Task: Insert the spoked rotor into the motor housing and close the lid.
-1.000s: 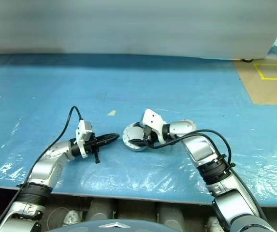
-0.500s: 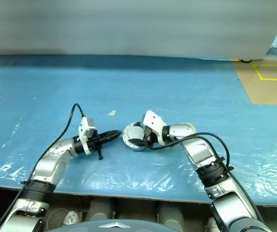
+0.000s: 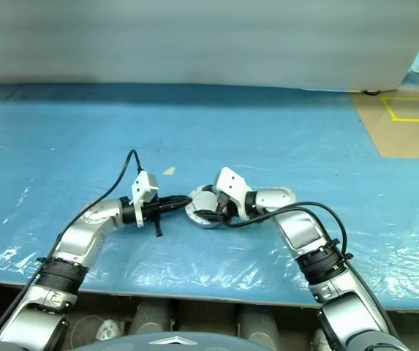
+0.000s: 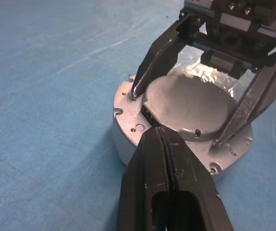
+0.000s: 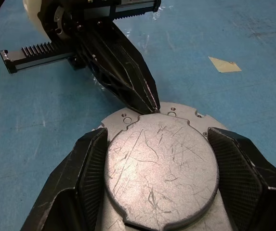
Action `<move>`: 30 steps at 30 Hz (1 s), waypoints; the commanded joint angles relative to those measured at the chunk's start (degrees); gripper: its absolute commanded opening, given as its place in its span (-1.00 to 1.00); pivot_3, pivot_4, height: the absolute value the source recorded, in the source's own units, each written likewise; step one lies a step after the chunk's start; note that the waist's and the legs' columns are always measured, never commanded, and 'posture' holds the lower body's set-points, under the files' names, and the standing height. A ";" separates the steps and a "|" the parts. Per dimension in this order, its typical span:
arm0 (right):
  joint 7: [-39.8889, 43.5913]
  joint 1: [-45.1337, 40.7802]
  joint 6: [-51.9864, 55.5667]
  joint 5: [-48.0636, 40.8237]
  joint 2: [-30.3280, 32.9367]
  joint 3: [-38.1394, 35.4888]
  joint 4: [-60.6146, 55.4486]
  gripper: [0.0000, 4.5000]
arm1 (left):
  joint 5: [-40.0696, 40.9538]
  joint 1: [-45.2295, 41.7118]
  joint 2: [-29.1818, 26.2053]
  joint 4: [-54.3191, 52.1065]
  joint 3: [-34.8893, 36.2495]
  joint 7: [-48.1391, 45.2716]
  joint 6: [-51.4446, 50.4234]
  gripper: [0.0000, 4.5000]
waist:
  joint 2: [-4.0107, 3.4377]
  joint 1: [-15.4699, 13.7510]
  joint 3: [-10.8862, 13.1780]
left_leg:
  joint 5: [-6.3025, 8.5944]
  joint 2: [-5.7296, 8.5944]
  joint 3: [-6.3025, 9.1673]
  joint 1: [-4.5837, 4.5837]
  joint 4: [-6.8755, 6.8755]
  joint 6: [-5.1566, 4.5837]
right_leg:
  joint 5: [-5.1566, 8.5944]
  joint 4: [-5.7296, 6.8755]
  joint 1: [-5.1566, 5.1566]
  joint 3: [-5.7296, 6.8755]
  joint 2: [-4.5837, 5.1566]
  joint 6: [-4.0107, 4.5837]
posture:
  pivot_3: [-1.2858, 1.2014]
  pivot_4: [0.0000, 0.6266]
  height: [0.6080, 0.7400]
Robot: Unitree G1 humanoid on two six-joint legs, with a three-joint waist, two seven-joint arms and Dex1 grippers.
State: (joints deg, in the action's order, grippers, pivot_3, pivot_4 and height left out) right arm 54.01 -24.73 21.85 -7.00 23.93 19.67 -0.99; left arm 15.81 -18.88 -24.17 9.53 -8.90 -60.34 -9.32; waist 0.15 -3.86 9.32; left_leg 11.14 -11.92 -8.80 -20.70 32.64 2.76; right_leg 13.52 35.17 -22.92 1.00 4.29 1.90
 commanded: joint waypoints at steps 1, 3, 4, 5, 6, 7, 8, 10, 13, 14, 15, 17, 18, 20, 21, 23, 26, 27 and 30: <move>0.15 1.49 1.54 0.30 0.19 0.96 0.87 0.31 | -3.24 0.71 -1.54 0.29 -3.03 -0.32 -2.00 -1.00 | -0.05 0.00 -0.10 | 0.00 0.00 0.00 0.04 -0.01 0.00 | 0.00 -0.02 0.06 0.00 0.00 0.00 | 0.03 -0.52 1.00; 0.62 1.44 2.07 -0.50 0.10 0.70 0.49 0.31 | -3.09 0.52 -1.23 -0.32 -3.20 0.07 -2.37 -1.00 | -0.05 0.00 -0.12 | 0.00 0.01 0.00 0.09 -0.03 0.00 | 0.00 -0.05 0.11 -0.01 0.02 0.00 | 0.03 -0.52 1.00; 1.14 1.53 2.81 -1.53 0.00 0.33 -0.17 0.31 | -2.93 0.45 -0.96 -0.52 -3.09 0.29 -2.41 -1.00 | -0.06 -0.03 -0.13 | 0.00 0.01 0.00 0.09 -0.03 0.00 | 0.00 -0.06 0.11 -0.01 0.02 0.00 | 0.03 -0.52 1.00; 1.49 1.59 3.41 -2.40 -0.16 -0.08 -0.67 0.47 | -2.85 0.38 -0.77 -0.55 -2.99 0.46 -2.34 -1.00 | -0.07 -0.09 -0.14 | 0.00 0.01 0.00 0.09 -0.04 0.00 | 0.00 -0.06 0.12 -0.01 0.02 0.00 | 0.03 -0.52 1.00; 1.66 1.63 3.78 -3.01 -0.28 -0.41 -1.01 0.64 | -2.85 0.36 -0.66 -0.55 -2.93 0.61 -2.10 -1.00 | -0.06 -0.10 -0.14 | 0.00 0.02 0.00 0.09 -0.05 0.00 | 0.00 -0.07 0.11 -0.01 0.02 0.00 | 0.03 -0.52 1.00; 1.68 1.62 3.84 -3.20 -0.24 -0.56 -1.12 0.74 | -2.85 0.38 -0.64 -0.57 -2.91 0.70 -2.01 -1.00 | -0.07 -0.10 -0.14 | 0.00 0.02 0.00 0.08 -0.06 0.00 | 0.00 -0.08 0.11 -0.01 0.02 0.00 | 0.03 -0.52 1.00; 1.67 1.56 3.82 -3.24 -0.16 -0.65 -1.07 0.89 | -2.85 0.39 -0.61 -0.58 -2.94 0.76 -1.99 -1.00 | -0.07 -0.09 -0.14 | 0.00 0.02 0.00 0.07 -0.07 0.00 | 0.00 -0.10 0.11 -0.01 0.02 0.00 | 0.03 -0.52 1.00; 1.27 1.49 4.19 -4.31 -0.56 -1.69 -1.09 0.99 | -2.22 0.59 -0.28 -0.70 -2.66 0.75 -2.09 -1.00 | -0.07 -0.08 -0.14 | 0.00 0.02 -0.01 0.07 -0.07 0.00 | 0.00 -0.12 0.11 -0.01 0.02 0.00 | 0.03 -0.52 1.00; 1.49 1.38 4.32 -6.64 -1.00 -3.50 -1.75 0.99 | -1.39 1.02 0.10 -0.22 -2.08 0.56 -2.04 -1.00 | -0.07 -0.09 -0.14 | 0.00 0.02 0.00 0.07 -0.07 0.00 | 0.00 -0.11 0.11 -0.01 0.02 0.00 | 0.03 -0.52 1.00; 1.74 1.42 4.17 -7.22 -0.98 -3.98 -1.94 0.99 | -1.45 1.18 0.09 0.13 -2.04 0.44 -1.74 -1.00 | -0.07 -0.11 -0.13 | 0.01 0.02 -0.01 0.07 -0.07 0.00 | 0.00 -0.11 0.11 -0.01 0.02 0.00 | 0.03 -0.52 1.00; 1.82 1.46 4.07 -7.66 -0.96 -4.42 -2.06 0.99 | -1.52 1.31 0.06 0.38 -2.02 0.36 -1.48 -1.00 | -0.07 -0.11 -0.13 | 0.01 0.02 -0.01 0.05 -0.07 0.00 | 0.00 -0.11 0.10 -0.01 0.03 0.00 | 0.03 -0.52 1.00; 1.20 1.34 3.41 -8.35 -1.12 -5.84 -1.89 0.99 | -1.67 1.47 0.05 0.68 -1.96 0.43 -1.04 -1.00 | -0.07 -0.10 -0.13 | 0.00 0.02 0.00 0.02 -0.09 0.00 | 0.00 -0.16 0.08 0.00 0.03 0.00 | 0.03 -0.52 1.00; 0.79 1.23 3.15 -8.64 -1.16 -6.59 -1.68 0.99 | -1.74 1.51 0.07 0.83 -1.90 0.44 -0.82 -1.00 | -0.07 -0.10 -0.13 | 0.00 0.02 -0.01 0.00 -0.11 0.00 | 0.00 -0.19 0.07 0.00 0.03 0.00 | 0.03 -0.52 1.00; -0.38 0.96 2.21 -8.31 -1.16 -7.78 -0.79 0.99 | -1.76 1.55 0.14 1.02 -1.80 0.41 -0.53 -1.00 | -0.07 -0.12 -0.13 | 0.00 0.03 0.00 -0.08 -0.12 0.00 | 0.00 -0.22 0.00 0.02 0.03 0.00 | 0.03 -0.52 1.00; -0.97 0.87 1.85 -7.94 -1.14 -8.25 -0.27 0.99 | -1.76 1.56 0.17 1.08 -1.78 0.40 -0.39 -1.00 | -0.07 -0.12 -0.13 | 0.00 0.03 0.00 -0.13 -0.12 0.00 | 0.00 -0.22 -0.03 0.02 0.03 0.00 | 0.03 -0.52 1.00; -1.63 0.74 1.45 -7.22 -0.85 -8.76 0.78 0.99 | -1.86 1.44 0.24 1.38 -1.72 0.43 0.13 -1.00 | -0.07 -0.11 -0.13 | 0.00 0.03 0.00 -0.16 -0.13 0.00 | 0.00 -0.25 -0.05 0.03 0.03 0.00 | 0.03 -0.52 1.00; -1.64 1.50 5.33 -8.54 -0.20 -9.45 0.87 0.99 | -1.93 1.39 0.28 1.75 -1.63 0.39 0.71 -1.00 | -0.07 -0.09 -0.13 | 0.00 0.03 0.00 -0.15 -0.15 0.00 | 0.00 -0.26 -0.06 0.04 0.02 0.00 | 0.03 -0.52 1.00; -1.47 1.82 7.34 -9.37 0.04 -9.63 0.74 0.99 | -1.98 1.36 0.30 1.96 -1.62 0.37 0.92 -1.00 | -0.07 -0.10 -0.13 | 0.00 0.03 0.00 -0.15 -0.15 0.00 | 0.00 -0.26 -0.06 0.04 0.02 0.00 | 0.03 -0.52 1.00; -0.97 2.89 15.49 -13.79 0.14 -10.89 -0.76 0.99 | -2.12 1.32 0.33 2.44 -1.63 0.31 1.53 -1.00 | -0.07 -0.18 -0.13 | 0.00 0.04 0.01 -0.15 -0.16 0.00 | 0.00 -0.28 -0.04 0.04 0.03 0.00 | 0.03 -0.52 1.00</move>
State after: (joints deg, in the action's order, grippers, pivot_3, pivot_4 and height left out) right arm 52.66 -22.60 33.24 -17.92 23.70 10.05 0.38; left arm 15.12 -18.40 -23.70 10.04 -9.24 -59.86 -7.24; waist 0.08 -4.04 9.18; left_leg 11.14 -11.88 -8.80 -20.86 32.47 2.77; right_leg 13.52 34.87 -22.96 1.04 4.32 1.90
